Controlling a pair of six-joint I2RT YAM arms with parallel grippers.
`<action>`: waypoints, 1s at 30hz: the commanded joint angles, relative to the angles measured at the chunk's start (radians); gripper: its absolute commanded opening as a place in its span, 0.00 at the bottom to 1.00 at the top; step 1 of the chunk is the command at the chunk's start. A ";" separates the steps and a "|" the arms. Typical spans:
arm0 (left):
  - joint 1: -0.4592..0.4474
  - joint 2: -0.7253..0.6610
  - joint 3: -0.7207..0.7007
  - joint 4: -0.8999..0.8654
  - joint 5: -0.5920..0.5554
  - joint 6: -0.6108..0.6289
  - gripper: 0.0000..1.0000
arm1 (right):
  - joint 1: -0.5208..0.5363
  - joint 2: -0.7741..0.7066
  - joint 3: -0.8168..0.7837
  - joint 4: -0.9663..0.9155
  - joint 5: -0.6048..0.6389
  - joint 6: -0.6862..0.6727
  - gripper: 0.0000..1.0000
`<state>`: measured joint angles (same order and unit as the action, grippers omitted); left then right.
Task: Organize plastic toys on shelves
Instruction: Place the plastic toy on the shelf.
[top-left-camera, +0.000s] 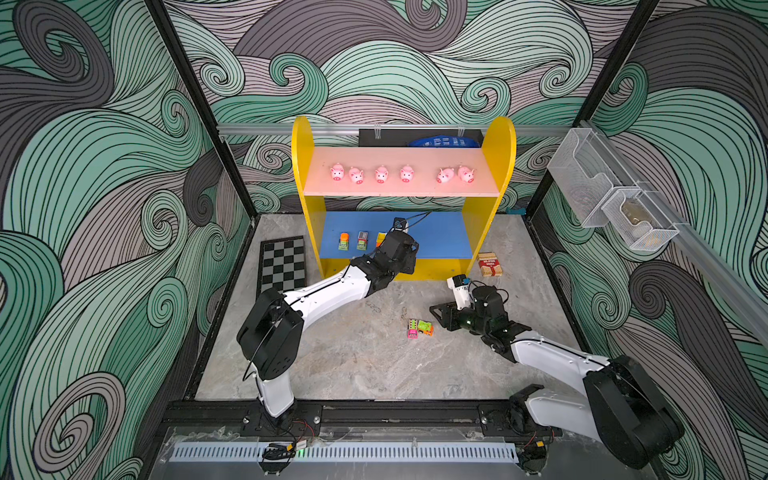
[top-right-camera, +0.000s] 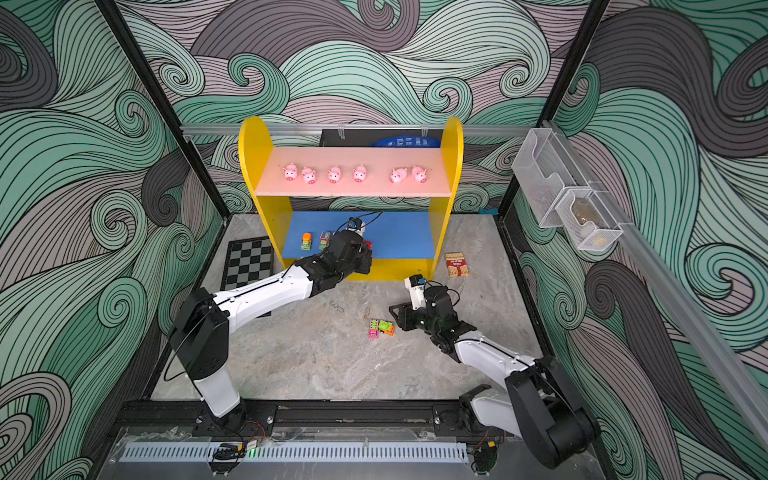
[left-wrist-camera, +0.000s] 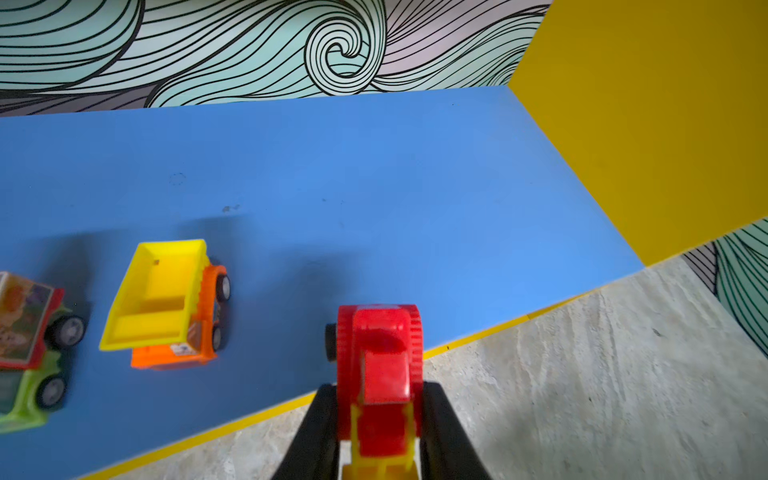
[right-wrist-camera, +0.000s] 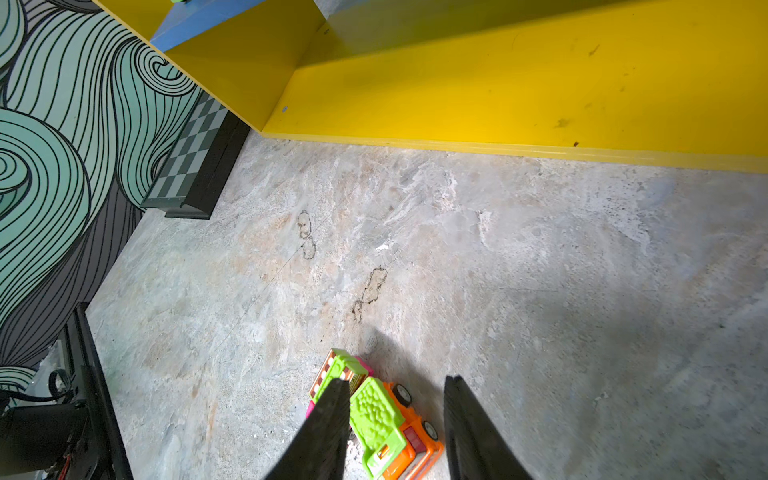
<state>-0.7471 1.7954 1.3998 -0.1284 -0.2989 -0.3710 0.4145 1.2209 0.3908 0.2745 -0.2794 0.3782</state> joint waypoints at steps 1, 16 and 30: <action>0.024 0.033 0.075 -0.026 0.016 -0.007 0.22 | -0.005 0.007 0.006 0.021 -0.024 -0.014 0.41; 0.071 0.172 0.194 -0.036 0.025 -0.018 0.22 | -0.005 0.037 0.024 0.020 -0.047 -0.035 0.41; 0.084 0.235 0.258 -0.062 0.021 -0.020 0.23 | -0.005 0.036 0.023 0.020 -0.063 -0.033 0.42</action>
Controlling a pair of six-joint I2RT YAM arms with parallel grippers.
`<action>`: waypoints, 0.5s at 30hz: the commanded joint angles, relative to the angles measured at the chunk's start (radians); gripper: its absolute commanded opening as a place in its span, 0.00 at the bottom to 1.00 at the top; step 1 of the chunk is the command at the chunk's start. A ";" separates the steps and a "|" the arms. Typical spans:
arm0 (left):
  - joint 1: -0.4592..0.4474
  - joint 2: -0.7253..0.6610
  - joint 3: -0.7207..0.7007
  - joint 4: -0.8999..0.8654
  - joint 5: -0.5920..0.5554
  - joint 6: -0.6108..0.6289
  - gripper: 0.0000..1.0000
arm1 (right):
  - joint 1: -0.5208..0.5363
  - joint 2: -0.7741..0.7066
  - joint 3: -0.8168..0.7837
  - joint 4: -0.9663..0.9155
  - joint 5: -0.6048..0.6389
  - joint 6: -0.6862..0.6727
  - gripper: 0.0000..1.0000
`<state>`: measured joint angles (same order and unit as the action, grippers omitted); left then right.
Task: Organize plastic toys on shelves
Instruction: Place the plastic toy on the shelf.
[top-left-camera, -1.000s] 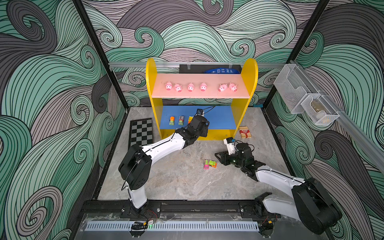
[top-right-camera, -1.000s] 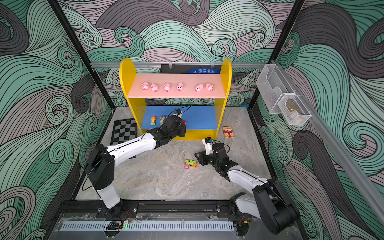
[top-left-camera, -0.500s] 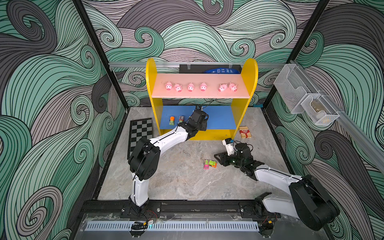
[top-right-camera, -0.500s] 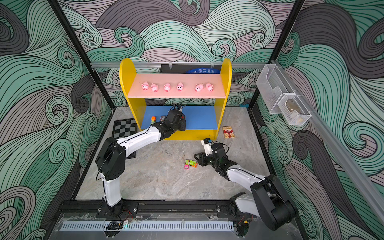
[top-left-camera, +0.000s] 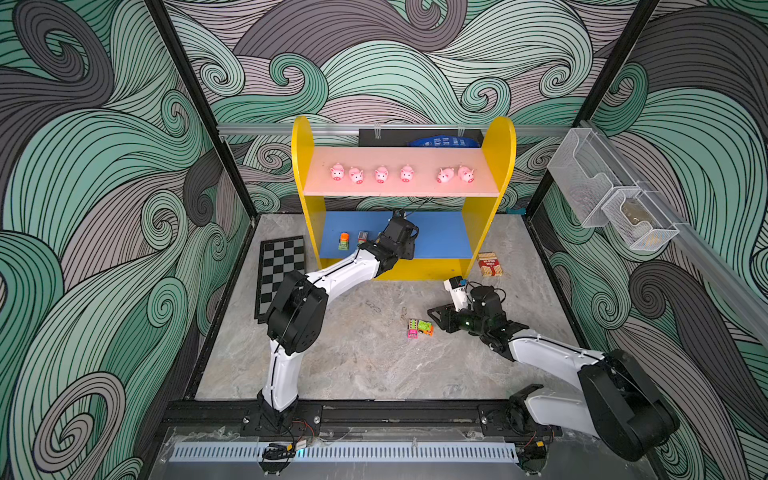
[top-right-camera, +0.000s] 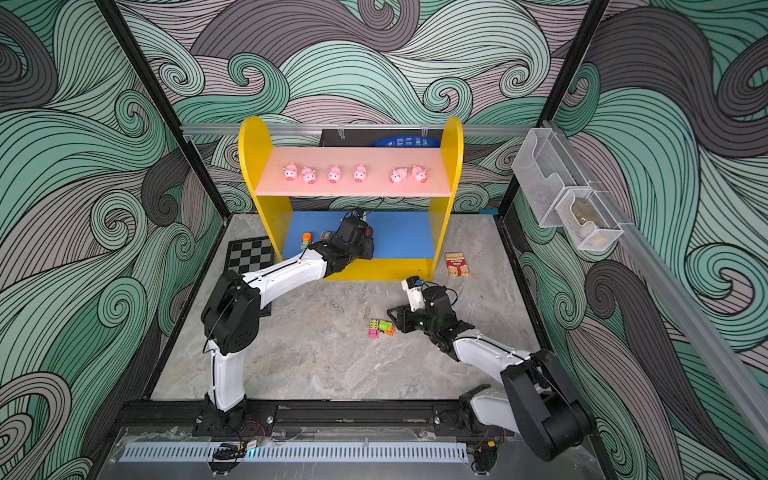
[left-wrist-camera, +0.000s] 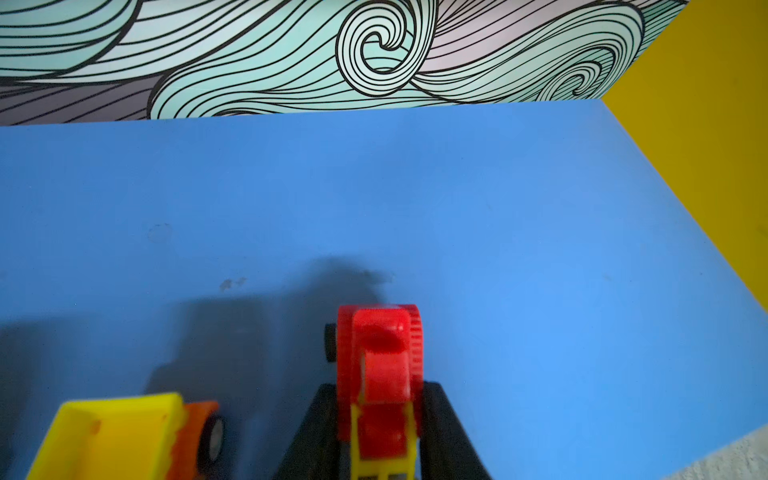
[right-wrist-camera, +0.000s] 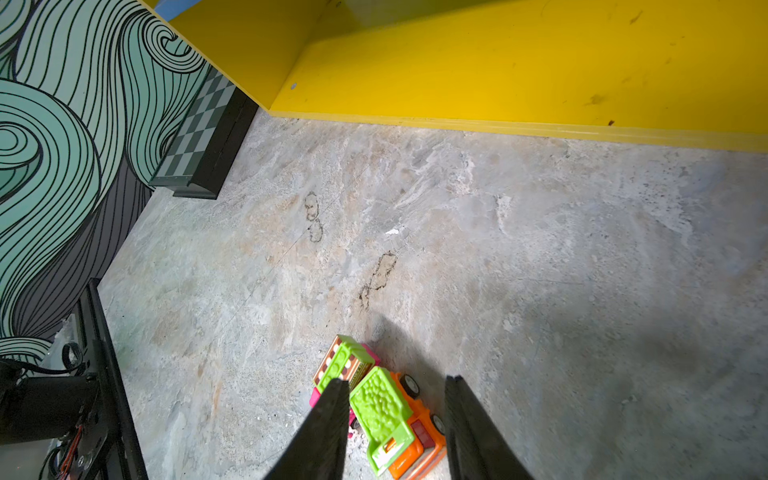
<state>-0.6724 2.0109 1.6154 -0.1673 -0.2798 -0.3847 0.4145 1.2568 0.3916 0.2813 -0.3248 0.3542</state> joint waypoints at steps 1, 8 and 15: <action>0.010 0.022 0.044 -0.023 0.002 -0.007 0.24 | -0.005 0.000 0.023 0.013 -0.019 -0.009 0.41; 0.013 0.033 0.067 -0.034 0.012 -0.004 0.36 | -0.005 0.000 0.023 0.013 -0.018 -0.009 0.42; 0.013 0.004 0.069 -0.037 0.038 0.014 0.51 | -0.005 -0.002 0.023 0.013 -0.019 -0.008 0.42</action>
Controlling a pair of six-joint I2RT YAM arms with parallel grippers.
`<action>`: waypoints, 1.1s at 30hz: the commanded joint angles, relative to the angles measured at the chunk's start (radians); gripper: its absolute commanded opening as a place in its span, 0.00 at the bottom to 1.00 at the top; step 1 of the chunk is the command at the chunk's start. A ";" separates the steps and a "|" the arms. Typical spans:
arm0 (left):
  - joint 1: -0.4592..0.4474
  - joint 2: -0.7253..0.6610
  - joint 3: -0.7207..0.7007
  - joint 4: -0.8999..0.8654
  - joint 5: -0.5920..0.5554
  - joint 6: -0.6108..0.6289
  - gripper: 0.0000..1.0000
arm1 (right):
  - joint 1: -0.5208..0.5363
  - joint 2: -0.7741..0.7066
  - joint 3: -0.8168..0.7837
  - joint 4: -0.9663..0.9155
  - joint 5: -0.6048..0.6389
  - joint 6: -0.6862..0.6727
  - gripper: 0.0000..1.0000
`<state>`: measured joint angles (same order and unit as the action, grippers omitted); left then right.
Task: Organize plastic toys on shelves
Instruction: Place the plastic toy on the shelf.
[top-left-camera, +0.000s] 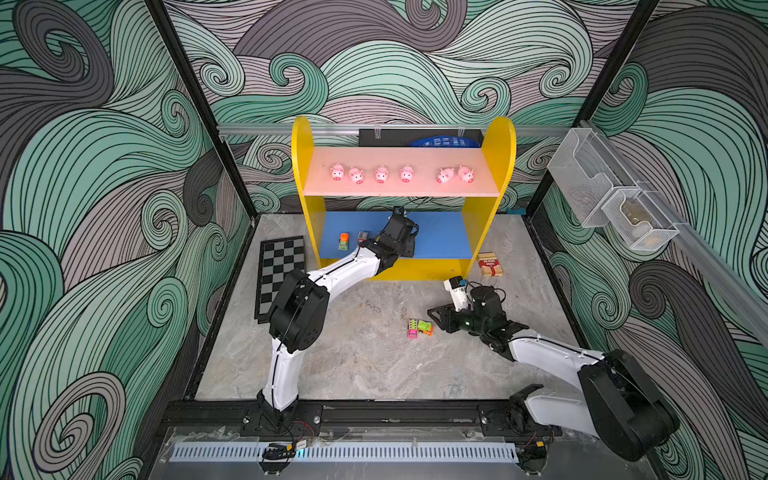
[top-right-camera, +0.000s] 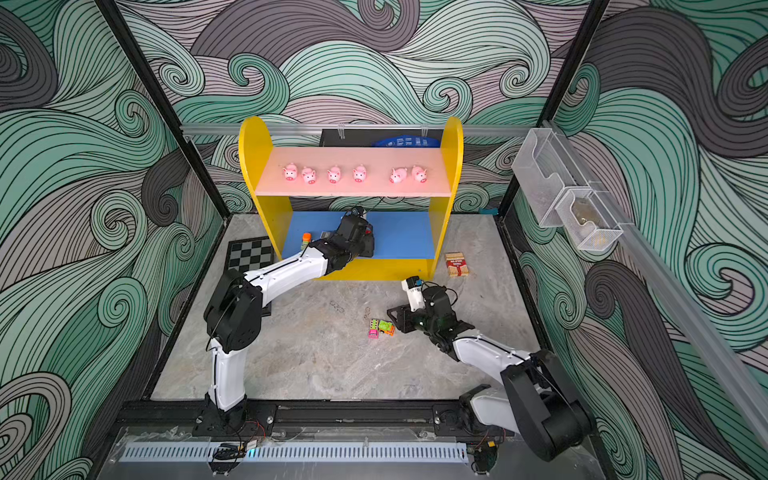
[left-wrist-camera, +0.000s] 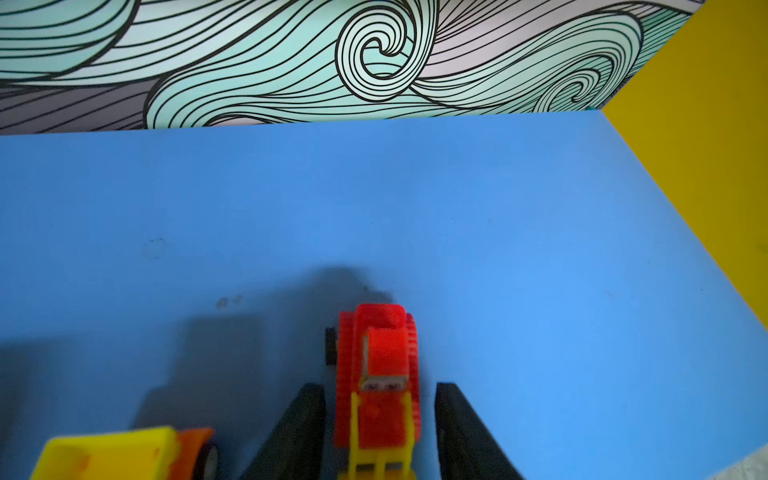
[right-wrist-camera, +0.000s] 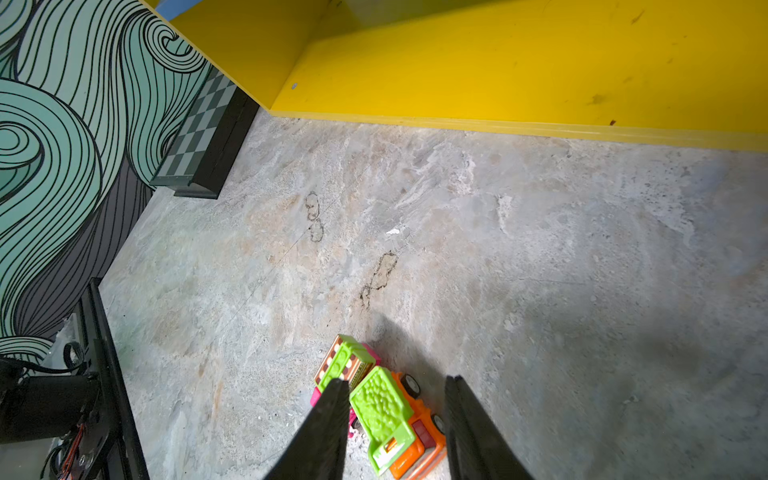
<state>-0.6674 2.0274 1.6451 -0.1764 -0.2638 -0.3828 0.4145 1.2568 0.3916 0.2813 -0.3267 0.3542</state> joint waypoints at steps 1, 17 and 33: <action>0.008 -0.018 0.038 -0.028 0.025 0.015 0.53 | -0.005 -0.002 0.023 0.013 -0.018 -0.008 0.41; 0.006 -0.202 -0.134 0.016 0.094 0.089 0.57 | -0.005 -0.022 0.015 0.012 -0.018 0.002 0.43; -0.004 -0.517 -0.551 0.034 0.500 0.124 0.60 | -0.002 -0.035 -0.011 -0.037 -0.053 0.005 0.46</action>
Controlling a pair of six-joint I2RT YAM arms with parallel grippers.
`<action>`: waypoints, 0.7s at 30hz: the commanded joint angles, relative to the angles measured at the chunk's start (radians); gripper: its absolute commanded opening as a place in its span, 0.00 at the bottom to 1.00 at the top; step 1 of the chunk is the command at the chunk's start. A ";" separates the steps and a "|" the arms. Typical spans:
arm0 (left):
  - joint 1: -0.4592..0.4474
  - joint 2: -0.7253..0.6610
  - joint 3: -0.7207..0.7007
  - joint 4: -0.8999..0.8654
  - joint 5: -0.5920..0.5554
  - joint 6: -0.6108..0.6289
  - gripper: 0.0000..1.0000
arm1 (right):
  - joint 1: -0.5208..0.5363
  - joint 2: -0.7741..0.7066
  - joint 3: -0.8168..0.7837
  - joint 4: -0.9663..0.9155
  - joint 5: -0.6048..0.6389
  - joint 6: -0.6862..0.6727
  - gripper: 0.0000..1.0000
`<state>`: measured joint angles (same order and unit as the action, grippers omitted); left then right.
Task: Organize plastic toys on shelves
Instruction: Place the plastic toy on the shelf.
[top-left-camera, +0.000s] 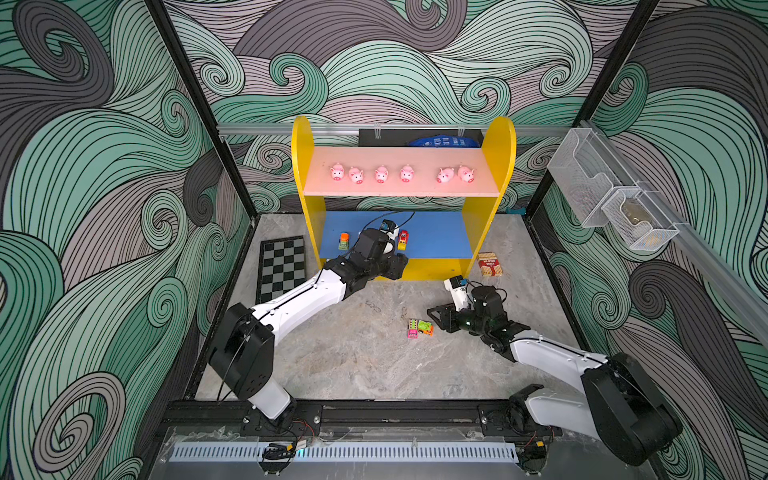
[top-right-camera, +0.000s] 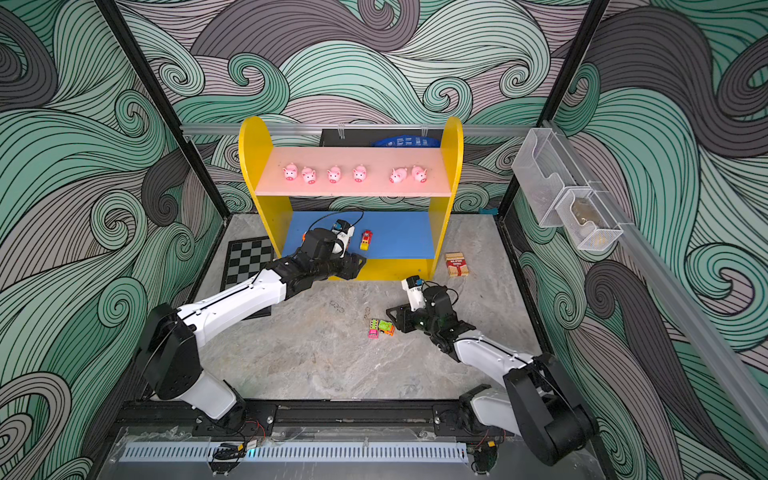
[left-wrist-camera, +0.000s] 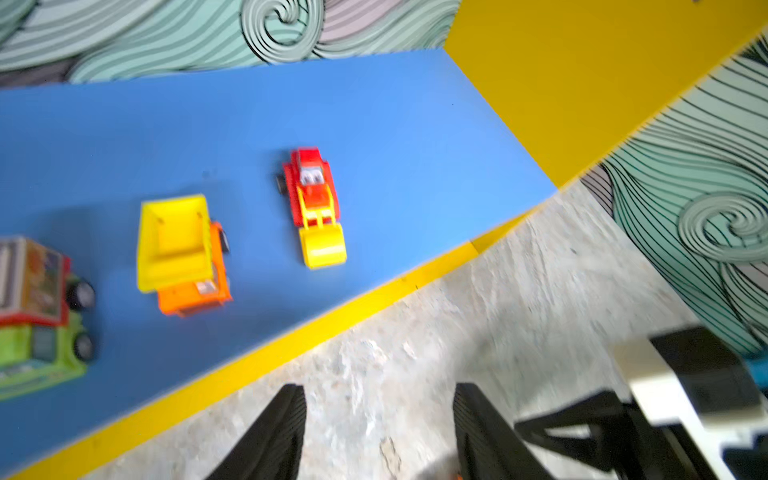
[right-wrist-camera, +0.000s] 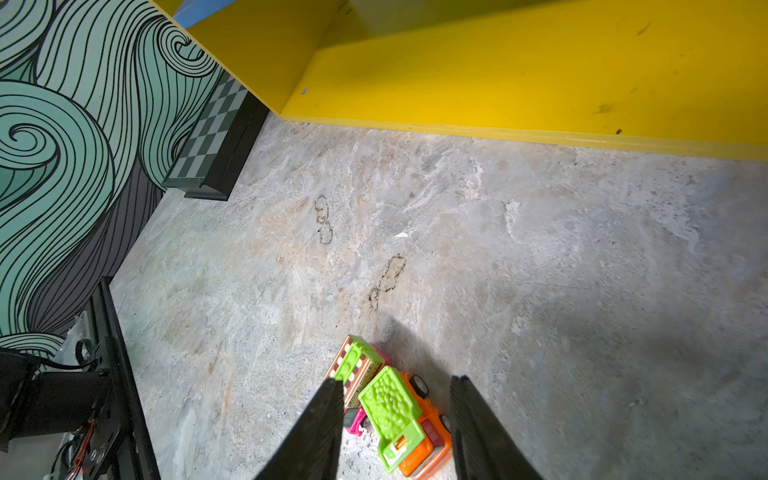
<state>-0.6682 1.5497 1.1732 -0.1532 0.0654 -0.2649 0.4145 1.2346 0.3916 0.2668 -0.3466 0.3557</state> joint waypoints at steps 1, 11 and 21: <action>-0.009 -0.057 -0.128 0.024 0.199 -0.004 0.60 | -0.001 -0.015 -0.015 -0.026 -0.035 0.004 0.47; -0.125 -0.097 -0.447 0.244 0.252 -0.180 0.66 | 0.023 -0.026 -0.034 -0.057 -0.018 -0.003 0.49; -0.202 0.057 -0.419 0.323 0.206 -0.186 0.69 | 0.049 -0.042 -0.027 -0.120 0.048 -0.035 0.63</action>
<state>-0.8585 1.5723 0.7094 0.1287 0.2962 -0.4423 0.4545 1.2118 0.3649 0.1745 -0.3313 0.3393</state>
